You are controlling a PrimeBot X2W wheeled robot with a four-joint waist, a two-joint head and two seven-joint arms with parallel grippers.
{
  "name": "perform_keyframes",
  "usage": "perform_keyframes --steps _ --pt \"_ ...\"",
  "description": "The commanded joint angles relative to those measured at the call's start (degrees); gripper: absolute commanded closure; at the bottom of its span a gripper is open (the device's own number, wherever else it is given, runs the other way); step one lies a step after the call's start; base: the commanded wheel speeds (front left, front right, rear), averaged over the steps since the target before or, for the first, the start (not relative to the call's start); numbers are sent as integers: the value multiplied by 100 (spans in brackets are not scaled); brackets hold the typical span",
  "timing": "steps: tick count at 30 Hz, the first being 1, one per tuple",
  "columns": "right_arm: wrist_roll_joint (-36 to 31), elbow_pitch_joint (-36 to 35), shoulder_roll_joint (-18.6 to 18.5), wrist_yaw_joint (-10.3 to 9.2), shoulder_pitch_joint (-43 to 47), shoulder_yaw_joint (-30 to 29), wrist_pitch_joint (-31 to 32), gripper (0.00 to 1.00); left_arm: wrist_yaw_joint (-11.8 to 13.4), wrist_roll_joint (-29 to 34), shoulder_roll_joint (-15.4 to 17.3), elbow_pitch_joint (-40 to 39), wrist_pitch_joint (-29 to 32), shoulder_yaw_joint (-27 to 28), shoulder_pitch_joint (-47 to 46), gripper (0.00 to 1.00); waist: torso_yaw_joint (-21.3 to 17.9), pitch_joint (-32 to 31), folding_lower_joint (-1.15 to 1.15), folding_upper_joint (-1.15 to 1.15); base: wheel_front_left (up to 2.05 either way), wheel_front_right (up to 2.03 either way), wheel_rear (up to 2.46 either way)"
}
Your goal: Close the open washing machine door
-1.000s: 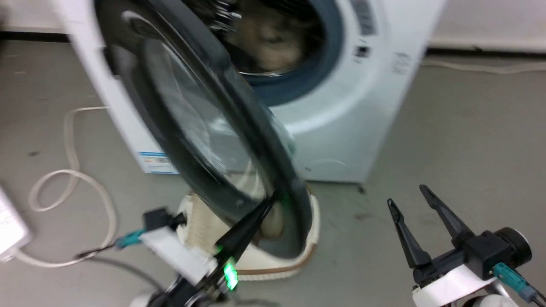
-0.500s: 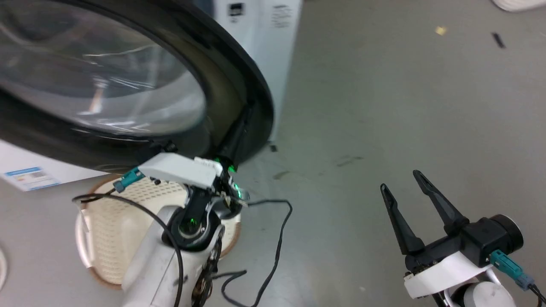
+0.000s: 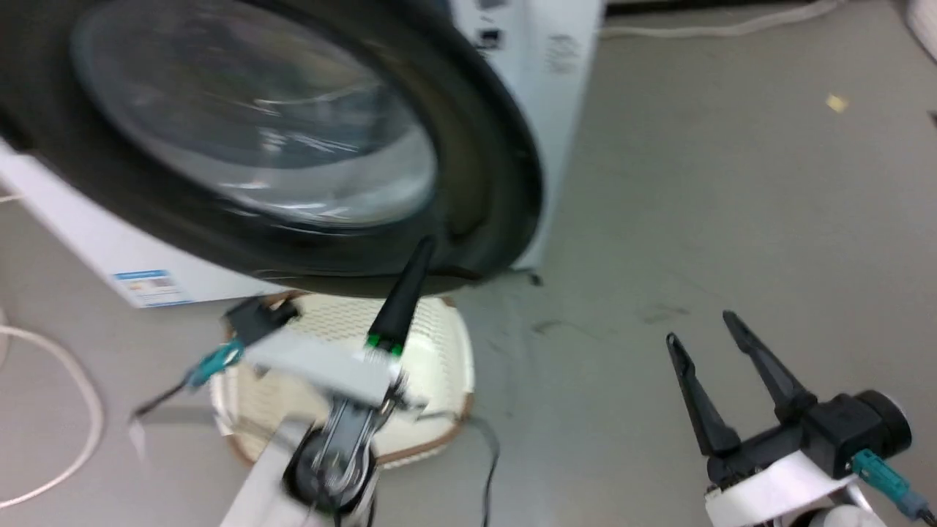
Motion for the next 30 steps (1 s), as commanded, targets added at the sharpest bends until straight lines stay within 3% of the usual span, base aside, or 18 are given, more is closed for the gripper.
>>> perform_keyframes --steps 1,4,7,12,15,19,26,27,28,29,30 --pt "23 -48 -44 5 98 28 -26 0 -25 214 153 -138 -193 -11 245 0 447 -375 0 0 0 0 0" --pt "24 -91 -90 5 221 36 -26 0 -25 924 512 -364 -873 52 782 0 739 -566 0 0 0 0 0" --pt "20 -156 -99 5 349 -1 -26 0 -26 1883 752 -483 -1105 252 1264 0 1006 -738 0 0 0 0 0" --pt "-2 -217 -115 5 642 -34 -26 0 -26 3761 294 -1056 -1121 1546 2024 0 1410 -1006 0 0 0 0 0" --pt "-19 -196 -105 5 759 4 -26 0 -26 5420 168 -1334 -1122 1996 2377 0 1567 -1112 0 0 0 0 0" --pt "-25 -154 -54 5 802 44 -26 0 42 6933 -71 -1485 -1122 2222 2681 0 1702 -1163 0 0 0 0 0" --pt "-29 -83 19 5 813 151 -26 0 238 8419 -152 -1380 -1123 2037 2862 0 1882 -1061 0 0 0 0 0" --pt "-29 -84 16 5 795 162 -26 58 276 8517 -159 -1356 -1123 1991 2864 0 1911 -1015 0 0 0 0 0" --pt "-32 -98 15 5 760 157 -26 93 304 8567 -174 -1346 -1123 1951 2849 0 1944 -959 0 0 0 0 0" --pt "-25 -119 7 5 717 165 -26 100 324 8597 -189 -1345 -1123 1913 2826 0 1977 -894 0 0 0 0 0" --pt "-20 -141 -20 5 662 190 -26 100 337 8638 -197 -1334 -1123 1871 2797 0 2013 -817 0 0 0 0 0"
